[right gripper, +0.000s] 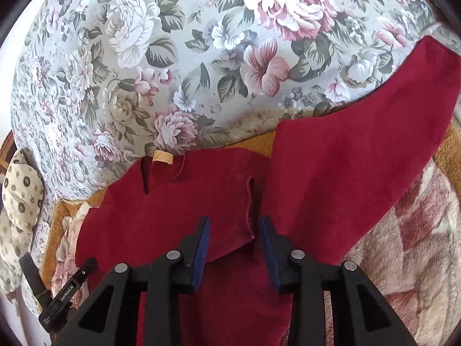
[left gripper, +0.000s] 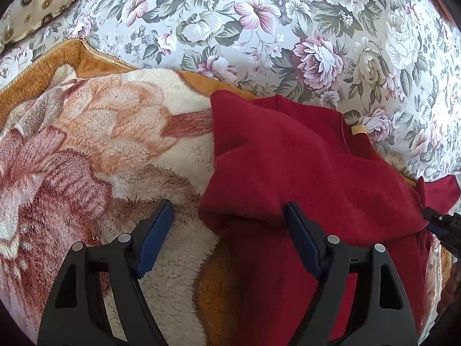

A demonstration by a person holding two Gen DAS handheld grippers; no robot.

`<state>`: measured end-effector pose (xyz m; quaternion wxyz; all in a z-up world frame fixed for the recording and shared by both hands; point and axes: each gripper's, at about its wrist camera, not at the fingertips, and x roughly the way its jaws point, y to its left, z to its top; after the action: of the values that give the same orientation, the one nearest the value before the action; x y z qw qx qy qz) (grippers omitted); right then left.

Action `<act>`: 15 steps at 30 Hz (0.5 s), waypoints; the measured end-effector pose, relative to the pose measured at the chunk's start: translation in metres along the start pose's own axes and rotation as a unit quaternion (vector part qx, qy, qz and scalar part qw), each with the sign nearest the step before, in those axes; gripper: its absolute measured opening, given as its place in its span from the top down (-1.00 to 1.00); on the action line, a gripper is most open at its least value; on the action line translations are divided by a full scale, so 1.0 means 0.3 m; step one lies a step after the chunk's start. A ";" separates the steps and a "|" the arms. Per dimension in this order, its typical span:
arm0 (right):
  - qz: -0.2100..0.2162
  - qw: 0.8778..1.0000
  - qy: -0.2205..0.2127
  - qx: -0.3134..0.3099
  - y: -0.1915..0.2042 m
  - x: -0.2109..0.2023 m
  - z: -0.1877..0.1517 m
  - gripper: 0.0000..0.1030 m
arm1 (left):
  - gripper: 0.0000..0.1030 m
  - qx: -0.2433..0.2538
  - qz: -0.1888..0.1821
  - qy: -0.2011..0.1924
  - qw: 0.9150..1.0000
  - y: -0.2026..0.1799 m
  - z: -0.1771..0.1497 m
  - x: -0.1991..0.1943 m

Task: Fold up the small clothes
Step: 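Grasp the other sleeve with the right tool and fold it across the body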

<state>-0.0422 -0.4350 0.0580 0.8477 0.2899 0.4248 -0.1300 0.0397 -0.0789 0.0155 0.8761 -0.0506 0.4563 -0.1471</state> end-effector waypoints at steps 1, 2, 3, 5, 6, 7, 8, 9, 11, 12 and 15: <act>-0.002 1.000 0.003 -0.001 0.002 0.021 0.002 0.34 | -0.55 0.000 -0.002 -0.005 1.000 0.000 -0.001 -0.001; 0.002 1.000 -0.002 -0.004 0.005 0.037 0.006 0.45 | -0.55 -0.002 -0.006 -0.006 1.000 0.005 -0.002 -0.001; -0.004 1.000 -0.011 -0.011 0.007 0.042 0.013 0.87 | -0.55 -0.006 -0.011 -0.006 1.000 0.011 -0.003 -0.001; -0.011 0.998 -0.048 -0.027 0.022 0.006 0.021 0.86 | -0.55 -0.009 -0.015 -0.007 1.000 0.017 -0.003 -0.001; -0.022 0.996 -0.072 -0.042 0.034 -0.021 0.020 0.86 | -0.55 -0.008 -0.015 -0.008 1.000 0.015 -0.004 0.000; -0.040 0.994 -0.086 -0.057 0.047 -0.029 0.017 0.86 | -0.57 -0.005 -0.013 -0.008 1.000 0.010 -0.005 0.001; -0.060 0.992 -0.086 -0.072 0.057 -0.016 0.014 0.86 | -0.57 -0.001 -0.011 -0.009 1.000 0.004 -0.006 0.003; -0.071 0.992 -0.073 -0.081 0.058 0.014 0.013 0.86 | -0.57 0.001 -0.010 -0.010 1.000 0.002 -0.007 0.002; -0.068 0.994 -0.035 -0.084 0.038 0.062 0.011 0.86 | -0.57 -0.004 -0.022 -0.008 1.000 0.014 -0.014 -0.012; -0.058 0.995 -0.030 -0.078 0.027 0.045 0.011 0.86 | -0.57 -0.005 -0.029 -0.002 1.000 0.022 -0.021 -0.025; -0.013 0.998 -0.048 -0.046 -0.016 -0.100 -0.031 0.56 | -0.57 -0.012 -0.039 0.022 0.999 0.059 -0.051 -0.081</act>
<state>-0.0684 -0.4339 0.0757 0.8778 0.2380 0.3932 -0.1351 0.0179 -0.0540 0.0220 0.8588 -0.0759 0.4750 -0.1763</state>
